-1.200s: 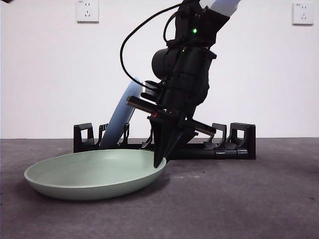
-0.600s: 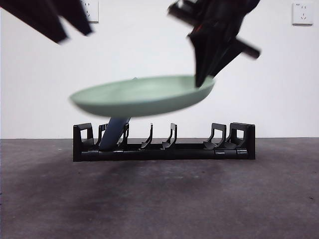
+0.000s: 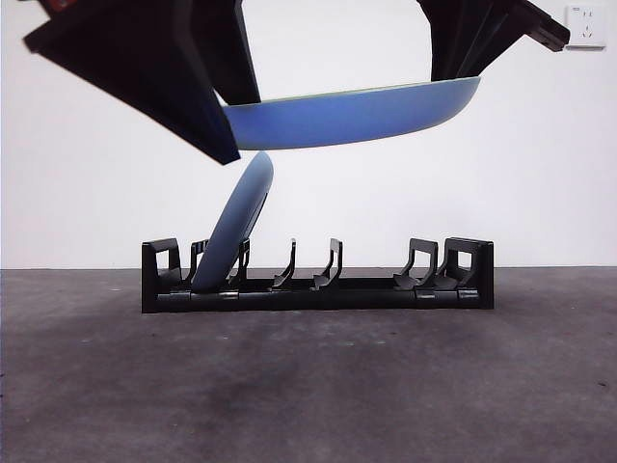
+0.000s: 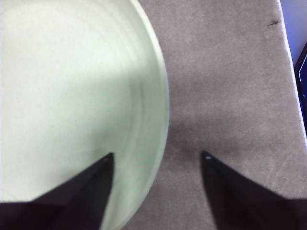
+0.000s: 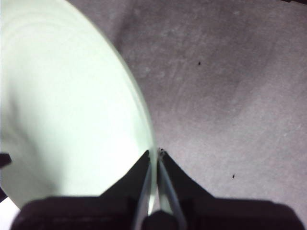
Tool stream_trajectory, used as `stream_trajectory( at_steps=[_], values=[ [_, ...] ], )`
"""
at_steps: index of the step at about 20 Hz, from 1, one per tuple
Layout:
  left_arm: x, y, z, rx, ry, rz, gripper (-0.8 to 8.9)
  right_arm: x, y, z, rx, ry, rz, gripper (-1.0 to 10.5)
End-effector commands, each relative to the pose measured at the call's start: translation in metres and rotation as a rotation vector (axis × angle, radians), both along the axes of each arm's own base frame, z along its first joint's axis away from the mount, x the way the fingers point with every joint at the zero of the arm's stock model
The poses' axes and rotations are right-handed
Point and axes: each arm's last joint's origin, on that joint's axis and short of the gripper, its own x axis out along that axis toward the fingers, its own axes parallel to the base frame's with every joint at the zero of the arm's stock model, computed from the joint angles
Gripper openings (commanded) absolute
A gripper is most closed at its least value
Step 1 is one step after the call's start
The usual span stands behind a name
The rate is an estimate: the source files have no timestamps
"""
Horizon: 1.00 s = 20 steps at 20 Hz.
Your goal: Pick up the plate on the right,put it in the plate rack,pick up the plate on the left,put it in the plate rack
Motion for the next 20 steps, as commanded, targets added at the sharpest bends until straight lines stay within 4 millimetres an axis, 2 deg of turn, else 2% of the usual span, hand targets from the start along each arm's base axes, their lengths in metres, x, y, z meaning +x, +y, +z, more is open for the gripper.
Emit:
stream_trajectory(
  at_steps=[1,5,7,8,17,18,20],
  values=[
    [-0.0005,-0.0010,-0.0019,0.008,-0.003,-0.009,0.85,-0.0015,0.0011,0.0010,0.028,0.005,0.017,-0.1],
    [-0.0005,-0.0010,-0.0019,0.008,-0.003,-0.008,0.84,-0.0027,0.0027,0.0022,0.091,0.031,0.039,-0.1],
    [-0.0006,-0.0009,-0.0020,0.009,-0.003,-0.007,0.02,-0.0029,0.0026,0.0022,0.090,0.033,0.039,-0.1],
    [-0.0006,-0.0008,-0.0021,0.011,-0.001,-0.007,-0.08,-0.0029,0.0028,0.0023,0.098,0.037,0.040,-0.1],
    [-0.0014,-0.0001,-0.0027,0.004,0.022,0.002,-0.08,-0.0024,0.0029,0.0024,0.098,0.031,0.038,0.2],
    [-0.0014,-0.0001,-0.0027,-0.002,0.028,0.012,-0.08,-0.0018,0.0028,0.0027,0.089,0.019,0.034,0.9],
    [-0.0020,-0.0006,-0.0028,-0.021,0.053,0.009,-0.08,-0.0027,0.0000,0.0074,0.048,-0.041,0.014,3.0]
  ],
)
